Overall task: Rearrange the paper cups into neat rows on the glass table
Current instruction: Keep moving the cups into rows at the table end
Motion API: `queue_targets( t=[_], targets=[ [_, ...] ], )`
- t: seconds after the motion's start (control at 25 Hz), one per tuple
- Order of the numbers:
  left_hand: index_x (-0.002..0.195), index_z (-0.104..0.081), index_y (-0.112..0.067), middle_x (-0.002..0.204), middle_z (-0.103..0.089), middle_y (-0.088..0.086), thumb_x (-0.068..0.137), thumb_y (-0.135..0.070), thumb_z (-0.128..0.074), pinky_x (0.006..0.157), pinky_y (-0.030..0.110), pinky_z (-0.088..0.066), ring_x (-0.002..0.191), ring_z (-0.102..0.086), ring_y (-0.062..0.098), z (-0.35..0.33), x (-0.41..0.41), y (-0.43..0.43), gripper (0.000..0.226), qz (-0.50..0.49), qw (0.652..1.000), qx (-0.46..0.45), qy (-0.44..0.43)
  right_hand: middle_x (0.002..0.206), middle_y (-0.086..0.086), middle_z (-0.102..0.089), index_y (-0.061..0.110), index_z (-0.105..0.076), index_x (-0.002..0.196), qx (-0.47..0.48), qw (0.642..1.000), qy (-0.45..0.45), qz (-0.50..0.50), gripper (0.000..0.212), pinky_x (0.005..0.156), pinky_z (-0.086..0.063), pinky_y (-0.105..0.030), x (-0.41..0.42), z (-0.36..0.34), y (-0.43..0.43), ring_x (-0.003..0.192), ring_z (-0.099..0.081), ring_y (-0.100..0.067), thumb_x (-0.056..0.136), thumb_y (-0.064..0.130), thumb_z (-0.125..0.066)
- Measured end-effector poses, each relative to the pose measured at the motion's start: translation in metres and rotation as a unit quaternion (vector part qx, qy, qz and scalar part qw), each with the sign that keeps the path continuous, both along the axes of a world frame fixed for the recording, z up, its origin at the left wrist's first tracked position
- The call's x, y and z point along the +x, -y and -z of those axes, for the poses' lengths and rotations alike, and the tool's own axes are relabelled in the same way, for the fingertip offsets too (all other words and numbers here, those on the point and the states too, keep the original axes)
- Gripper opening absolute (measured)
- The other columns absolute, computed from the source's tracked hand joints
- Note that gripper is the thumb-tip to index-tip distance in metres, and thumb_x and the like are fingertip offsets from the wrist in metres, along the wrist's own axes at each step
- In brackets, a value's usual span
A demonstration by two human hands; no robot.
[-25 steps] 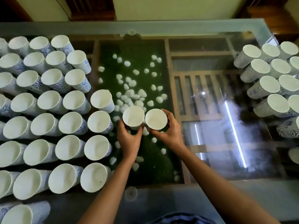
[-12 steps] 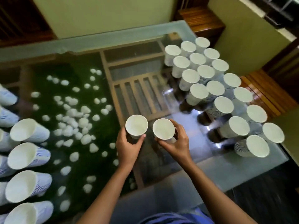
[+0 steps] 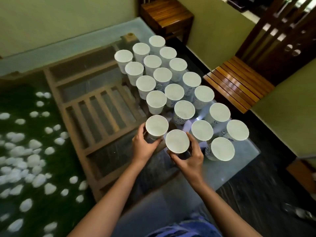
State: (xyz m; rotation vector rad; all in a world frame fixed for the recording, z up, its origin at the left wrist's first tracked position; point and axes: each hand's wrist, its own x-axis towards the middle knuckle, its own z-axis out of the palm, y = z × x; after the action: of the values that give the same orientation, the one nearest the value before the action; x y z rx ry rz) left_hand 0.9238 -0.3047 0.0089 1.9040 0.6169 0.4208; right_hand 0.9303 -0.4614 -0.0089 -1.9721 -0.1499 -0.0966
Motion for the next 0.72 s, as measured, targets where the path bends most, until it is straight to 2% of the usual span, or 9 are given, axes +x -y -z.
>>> queue_targets(
  t=[0.08, 0.16, 0.36, 0.48, 0.64, 0.72],
  targets=[
    [0.114, -0.057, 0.0, 0.111, -0.065, 0.016, 0.057, -0.005, -0.085, 0.074, -0.008, -0.029, 0.095, -0.053, 0.011, 0.004, 0.012, 0.005, 0.064, 0.012, 1.0, -0.007, -0.01, 0.124, 0.002, -0.057, 0.015, -0.05, 0.124, 0.004, 1.0, 0.003, 0.008, 0.073, 0.096, -0.043, -0.017, 0.002, 0.004, 0.008, 0.115, -0.054, -0.01, 0.058, 0.021, -0.082],
    [0.114, -0.057, -0.002, 0.112, -0.065, 0.014, 0.057, -0.008, -0.085, 0.075, -0.007, -0.031, 0.096, -0.054, 0.01, 0.007, 0.02, 0.01, 0.064, 0.021, 1.0, -0.016, -0.016, 0.121, 0.006, -0.056, 0.017, -0.05, 0.124, 0.004, 1.0, 0.0, 0.004, 0.073, 0.093, -0.039, -0.008, 0.005, 0.007, 0.015, 0.113, -0.053, -0.006, 0.058, 0.023, -0.079],
    [0.115, -0.056, -0.004, 0.112, -0.064, 0.011, 0.059, -0.011, -0.085, 0.079, 0.0, -0.037, 0.097, -0.056, 0.011, 0.012, 0.031, 0.016, 0.064, 0.025, 0.999, -0.028, -0.017, 0.122, 0.01, -0.054, 0.015, -0.05, 0.126, 0.012, 1.0, -0.019, 0.003, 0.073, 0.095, -0.046, -0.026, 0.008, 0.011, 0.021, 0.115, -0.053, -0.008, 0.059, 0.023, -0.079],
    [0.115, -0.057, -0.007, 0.111, -0.064, 0.007, 0.059, -0.011, -0.085, 0.08, 0.004, -0.038, 0.098, -0.056, 0.01, 0.013, 0.034, 0.017, 0.063, 0.024, 0.999, -0.028, -0.019, 0.122, 0.01, -0.054, 0.011, -0.05, 0.125, 0.008, 1.0, -0.012, 0.003, 0.071, 0.097, -0.043, -0.019, 0.01, 0.009, 0.021, 0.115, -0.051, -0.003, 0.06, 0.027, -0.076],
    [0.117, -0.055, -0.006, 0.116, -0.062, 0.009, 0.06, -0.009, -0.084, 0.091, 0.028, -0.046, 0.104, -0.058, 0.016, 0.015, 0.038, 0.019, 0.064, 0.028, 0.998, -0.053, -0.029, 0.119, 0.004, -0.055, 0.007, -0.051, 0.124, 0.01, 1.0, -0.026, 0.005, 0.07, 0.094, -0.041, -0.014, 0.013, 0.003, 0.021, 0.112, -0.051, -0.003, 0.06, 0.021, -0.076],
    [0.118, -0.055, -0.005, 0.117, -0.062, 0.009, 0.06, -0.01, -0.084, 0.092, 0.03, -0.047, 0.105, -0.057, 0.017, 0.016, 0.041, 0.019, 0.064, 0.034, 0.998, -0.048, -0.029, 0.116, 0.001, -0.057, 0.004, -0.052, 0.122, 0.011, 0.999, -0.03, 0.008, 0.069, 0.089, -0.039, -0.007, 0.016, 0.001, 0.021, 0.109, -0.053, -0.006, 0.058, 0.018, -0.076]
  ],
)
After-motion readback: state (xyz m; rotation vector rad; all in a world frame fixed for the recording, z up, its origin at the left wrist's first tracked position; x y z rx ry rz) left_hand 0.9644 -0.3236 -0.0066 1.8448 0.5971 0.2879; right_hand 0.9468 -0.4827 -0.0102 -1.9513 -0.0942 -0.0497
